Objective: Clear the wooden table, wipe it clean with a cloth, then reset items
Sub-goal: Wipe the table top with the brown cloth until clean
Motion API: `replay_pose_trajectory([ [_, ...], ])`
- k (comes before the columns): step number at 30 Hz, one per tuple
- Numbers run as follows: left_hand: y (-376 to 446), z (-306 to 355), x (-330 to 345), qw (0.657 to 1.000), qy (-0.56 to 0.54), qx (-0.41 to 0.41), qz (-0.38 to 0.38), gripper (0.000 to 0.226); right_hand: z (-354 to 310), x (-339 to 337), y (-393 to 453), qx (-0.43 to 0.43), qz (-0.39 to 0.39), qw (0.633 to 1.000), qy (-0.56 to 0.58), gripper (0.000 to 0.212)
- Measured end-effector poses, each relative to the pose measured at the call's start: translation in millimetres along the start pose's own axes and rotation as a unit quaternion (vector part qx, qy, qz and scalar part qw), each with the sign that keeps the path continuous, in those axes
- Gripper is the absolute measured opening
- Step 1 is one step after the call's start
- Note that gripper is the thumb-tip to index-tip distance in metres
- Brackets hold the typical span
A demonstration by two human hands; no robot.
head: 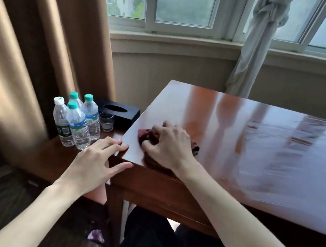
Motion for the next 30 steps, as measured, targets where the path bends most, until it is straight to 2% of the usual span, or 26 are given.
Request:
replay_pose_trajectory([
  [2,0,0,-1,1.0,0.001,0.009,0.013,0.067,-19,-4,-53,-0.079,-0.047,0.994,0.052,0.028],
  [3,1,0,-1,1.0,0.009,0.013,0.012,0.065,-10,-10,-63,-0.08,-0.054,0.994,0.055,0.026],
  [5,1,5,-2,0.999,0.041,0.027,0.006,0.061,31,-23,-48,-0.023,-0.02,0.999,0.022,0.028],
  [7,2,17,-2,0.995,0.07,0.064,-0.001,0.059,71,-34,-10,0.064,0.031,0.997,-0.003,0.041],
  [8,2,24,-1,0.994,0.074,0.085,-0.009,0.059,77,-34,4,0.098,0.034,0.995,-0.007,0.043],
  [10,4,35,2,0.991,0.063,0.111,-0.028,0.061,56,-23,15,0.109,0.02,0.994,-0.022,0.039],
  [12,11,37,9,0.991,0.049,0.117,-0.045,0.059,18,-14,-6,0.078,0.034,0.996,-0.007,0.032],
  [14,15,35,13,0.99,0.041,0.124,-0.044,0.054,-14,-11,-54,0.009,0.052,0.998,0.017,0.029],
  [17,12,33,19,0.99,0.042,0.134,-0.033,0.059,-4,-18,-103,-0.057,0.036,0.998,-0.008,0.035],
  [21,8,30,22,0.991,0.033,0.129,-0.025,0.063,50,-38,-84,0.055,0.044,0.997,-0.036,0.037],
  [23,10,31,22,0.991,0.032,0.13,-0.026,0.062,26,-27,-54,0.057,0.052,0.996,-0.036,0.034],
  [26,12,34,16,0.99,0.036,0.137,-0.019,0.059,-20,-3,-35,0.034,0.02,0.999,-0.024,0.034],
  [30,14,33,15,0.991,0.034,0.131,-0.022,0.065,19,-28,-89,0.014,0.044,0.998,-0.032,0.034],
])
Point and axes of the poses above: each hand's wrist, its own y-axis towards the middle knuckle, its own x-axis out of the palm, z = x × y, the point moved 9 cm from there along y, towards the middle knuckle, and after that the axes turned 5 degrees about -z, right-handed, at the moved point
